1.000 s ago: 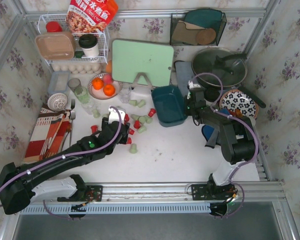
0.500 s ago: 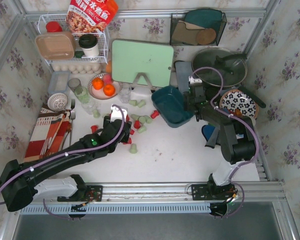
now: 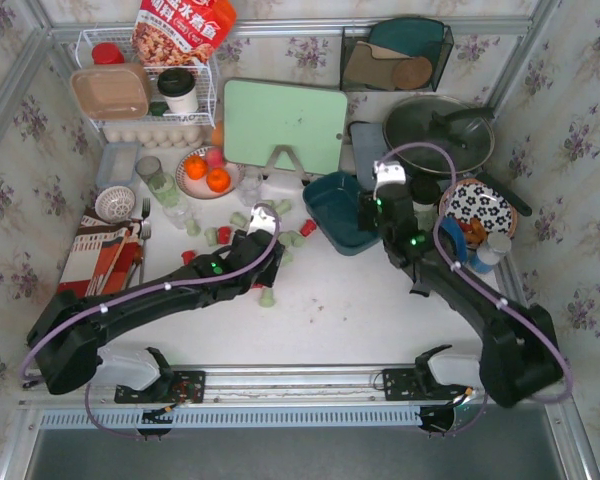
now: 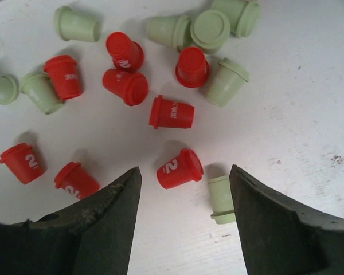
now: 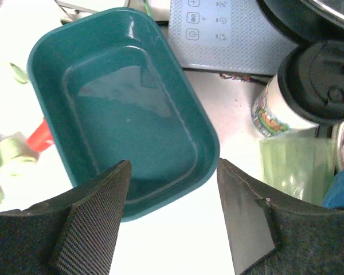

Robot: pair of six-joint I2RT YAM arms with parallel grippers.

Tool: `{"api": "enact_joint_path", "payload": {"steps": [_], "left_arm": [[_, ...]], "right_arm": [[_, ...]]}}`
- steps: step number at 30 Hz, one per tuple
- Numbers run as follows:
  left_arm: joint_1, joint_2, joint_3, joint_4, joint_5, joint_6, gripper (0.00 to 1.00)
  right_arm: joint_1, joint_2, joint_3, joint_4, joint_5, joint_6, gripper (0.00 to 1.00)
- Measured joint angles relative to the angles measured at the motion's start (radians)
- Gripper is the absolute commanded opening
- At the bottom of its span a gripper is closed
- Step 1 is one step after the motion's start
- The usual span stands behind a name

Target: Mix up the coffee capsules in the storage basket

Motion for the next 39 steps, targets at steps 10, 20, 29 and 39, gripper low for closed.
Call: {"api": "enact_joint_path", "payload": {"steps": [10,20,29,39], "left_arm": [[-0.016,0.044,0.036,-0.184,0.106,-0.154,0.65],[-0.050,0.151,0.048,-0.264,0.138,-0.377,0.64],[-0.052,0.270,0.105,-0.266,0.147,-0.465,0.63],[-0.052,0.358,0.131,-0.262,0.146,-0.485,0.41]], "right_arm": [[0.067,-0.295,-0.322,0.173,0.023,0.074,0.68],[0.070,-0.321,-0.330,0.234,-0.003,0.093,0.68],[0.070,-0.322,-0.330,0.234,-0.043,0.100,0.68],[0.070,-0.305,-0.330,0.233,-0.067,0.100,0.68]]}}
